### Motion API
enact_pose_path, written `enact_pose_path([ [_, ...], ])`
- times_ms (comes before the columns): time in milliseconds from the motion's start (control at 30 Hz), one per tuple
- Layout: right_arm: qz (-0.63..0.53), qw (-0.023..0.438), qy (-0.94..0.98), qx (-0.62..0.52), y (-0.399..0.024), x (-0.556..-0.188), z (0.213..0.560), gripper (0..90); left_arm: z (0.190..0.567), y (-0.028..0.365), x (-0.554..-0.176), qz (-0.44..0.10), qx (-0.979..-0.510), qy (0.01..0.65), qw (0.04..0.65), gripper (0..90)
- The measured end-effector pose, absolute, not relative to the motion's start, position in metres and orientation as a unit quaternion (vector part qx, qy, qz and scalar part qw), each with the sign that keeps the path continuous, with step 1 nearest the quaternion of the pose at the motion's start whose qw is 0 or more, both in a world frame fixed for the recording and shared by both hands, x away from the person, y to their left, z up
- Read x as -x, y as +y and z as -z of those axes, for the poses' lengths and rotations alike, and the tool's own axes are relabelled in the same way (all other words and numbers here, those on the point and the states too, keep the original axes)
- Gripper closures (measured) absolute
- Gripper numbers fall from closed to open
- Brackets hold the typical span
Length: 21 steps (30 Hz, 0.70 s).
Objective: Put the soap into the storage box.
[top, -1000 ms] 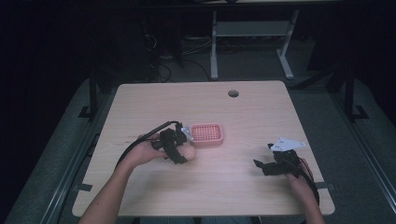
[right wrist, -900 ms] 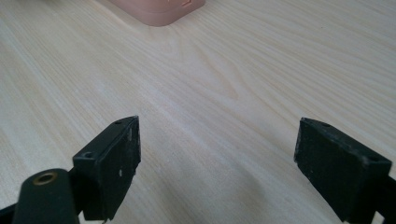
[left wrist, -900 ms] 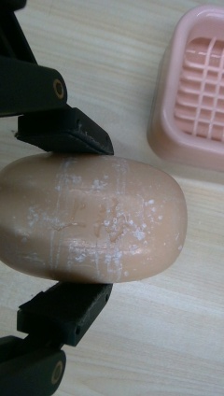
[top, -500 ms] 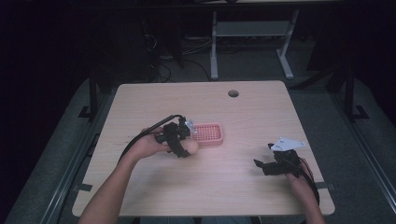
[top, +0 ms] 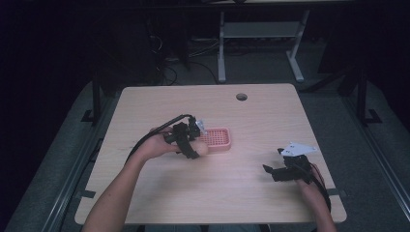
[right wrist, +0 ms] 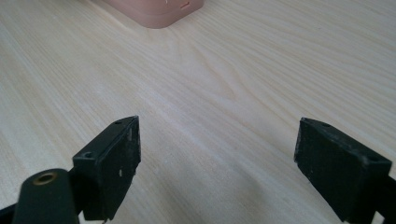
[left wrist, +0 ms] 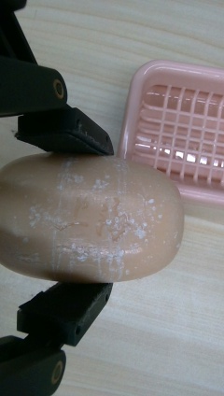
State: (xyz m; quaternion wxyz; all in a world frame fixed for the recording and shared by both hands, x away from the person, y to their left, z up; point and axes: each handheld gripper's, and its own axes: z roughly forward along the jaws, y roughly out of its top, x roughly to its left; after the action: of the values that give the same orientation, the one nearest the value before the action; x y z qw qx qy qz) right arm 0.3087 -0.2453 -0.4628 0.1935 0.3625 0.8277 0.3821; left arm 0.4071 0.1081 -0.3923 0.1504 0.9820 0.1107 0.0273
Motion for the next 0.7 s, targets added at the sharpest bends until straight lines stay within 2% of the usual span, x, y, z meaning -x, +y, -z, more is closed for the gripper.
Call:
enact_pose_path([
  [700,-0.384,0.196,0.826,-0.363,-0.247,-0.309,0.462,13.9,0.386,0.089,-0.423,-0.023,-0.983,0.099,0.151,31.9],
])
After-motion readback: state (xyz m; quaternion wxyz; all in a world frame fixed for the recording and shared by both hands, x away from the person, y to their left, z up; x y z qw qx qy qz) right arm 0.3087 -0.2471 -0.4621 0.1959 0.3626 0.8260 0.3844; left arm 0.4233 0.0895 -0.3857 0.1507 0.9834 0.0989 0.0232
